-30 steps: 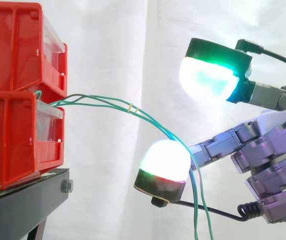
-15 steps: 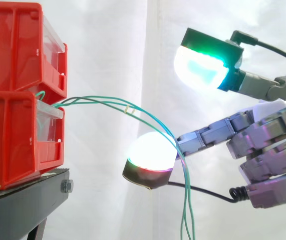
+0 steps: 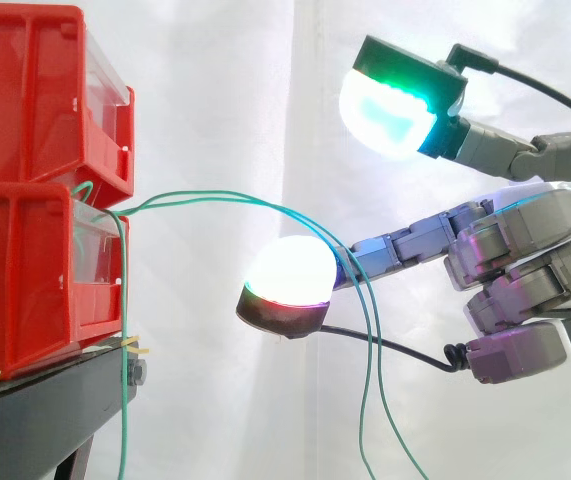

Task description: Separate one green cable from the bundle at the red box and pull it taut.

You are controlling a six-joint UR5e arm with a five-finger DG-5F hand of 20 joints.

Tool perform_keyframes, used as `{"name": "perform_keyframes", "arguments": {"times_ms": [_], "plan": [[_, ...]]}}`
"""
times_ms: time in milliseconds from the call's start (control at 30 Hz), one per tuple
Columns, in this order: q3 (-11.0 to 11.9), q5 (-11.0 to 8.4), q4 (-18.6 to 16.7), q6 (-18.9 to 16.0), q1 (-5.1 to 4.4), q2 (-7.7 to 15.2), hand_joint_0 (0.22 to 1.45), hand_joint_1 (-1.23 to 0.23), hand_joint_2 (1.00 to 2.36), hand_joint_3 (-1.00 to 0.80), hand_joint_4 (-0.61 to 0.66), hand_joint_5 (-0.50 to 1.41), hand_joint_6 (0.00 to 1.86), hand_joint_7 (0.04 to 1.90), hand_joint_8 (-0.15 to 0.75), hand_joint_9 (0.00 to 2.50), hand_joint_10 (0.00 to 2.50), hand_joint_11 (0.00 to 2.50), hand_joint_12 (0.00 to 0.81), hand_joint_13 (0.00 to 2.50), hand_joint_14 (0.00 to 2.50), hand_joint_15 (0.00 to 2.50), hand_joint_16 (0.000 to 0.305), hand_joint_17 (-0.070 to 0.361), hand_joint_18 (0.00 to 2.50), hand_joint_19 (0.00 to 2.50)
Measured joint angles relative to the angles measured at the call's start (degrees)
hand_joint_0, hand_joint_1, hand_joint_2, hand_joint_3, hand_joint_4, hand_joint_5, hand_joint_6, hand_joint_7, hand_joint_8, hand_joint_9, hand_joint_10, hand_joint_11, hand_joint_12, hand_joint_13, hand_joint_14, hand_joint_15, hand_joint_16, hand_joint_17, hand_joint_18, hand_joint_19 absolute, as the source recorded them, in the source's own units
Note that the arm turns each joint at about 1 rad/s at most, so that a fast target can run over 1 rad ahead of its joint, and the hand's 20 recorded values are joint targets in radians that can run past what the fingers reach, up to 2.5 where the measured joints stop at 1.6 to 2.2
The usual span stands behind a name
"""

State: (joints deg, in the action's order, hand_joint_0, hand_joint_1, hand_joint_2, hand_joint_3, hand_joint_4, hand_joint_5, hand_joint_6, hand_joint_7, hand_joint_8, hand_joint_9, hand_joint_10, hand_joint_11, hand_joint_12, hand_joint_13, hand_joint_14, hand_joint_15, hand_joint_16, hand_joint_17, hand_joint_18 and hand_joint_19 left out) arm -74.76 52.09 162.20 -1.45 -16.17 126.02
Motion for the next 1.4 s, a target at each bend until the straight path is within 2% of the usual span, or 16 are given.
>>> {"name": "perform_keyframes", "arguments": {"times_ms": [300, 533, 633, 1167, 1400], "plan": [[0.01, -0.63, -0.04, 0.21, -0.05, 0.00, 0.41, -0.54, 1.00, -0.50, 0.30, -0.02, 0.50, 0.81, 0.300, 1.79, 0.02, 0.90, 0.451, 1.81, 0.02, 1.17, 0.081, 0.183, 2.05, 0.80], [0.01, -3.30, -0.14, 0.28, -0.45, 0.01, 0.41, -0.54, 1.00, -0.50, 0.29, -0.02, 0.50, 0.81, 0.302, 1.79, 0.02, 0.91, 0.448, 1.81, 0.02, 1.16, 0.081, 0.182, 2.04, 0.80], [0.00, -3.75, -0.43, 0.02, -0.50, 0.01, 0.41, -0.54, 1.00, -0.50, 0.29, -0.02, 0.50, 0.81, 0.301, 1.79, 0.03, 0.91, 0.451, 1.81, 0.02, 1.17, 0.081, 0.182, 2.04, 0.80], [-0.30, -3.88, -1.14, -0.53, -0.53, 0.07, 0.42, -0.54, 1.00, -0.50, 0.29, -0.02, 0.50, 0.81, 0.296, 1.79, 0.02, 0.90, 0.454, 1.81, 0.02, 1.16, 0.080, 0.181, 2.03, 0.81], [-2.21, -3.92, -4.97, -0.27, -0.68, 0.03, 0.42, -0.54, 1.00, -0.50, 0.29, -0.02, 0.50, 0.80, 0.300, 1.79, 0.03, 0.90, 0.447, 1.81, 0.02, 1.16, 0.080, 0.181, 2.03, 0.81]]}}
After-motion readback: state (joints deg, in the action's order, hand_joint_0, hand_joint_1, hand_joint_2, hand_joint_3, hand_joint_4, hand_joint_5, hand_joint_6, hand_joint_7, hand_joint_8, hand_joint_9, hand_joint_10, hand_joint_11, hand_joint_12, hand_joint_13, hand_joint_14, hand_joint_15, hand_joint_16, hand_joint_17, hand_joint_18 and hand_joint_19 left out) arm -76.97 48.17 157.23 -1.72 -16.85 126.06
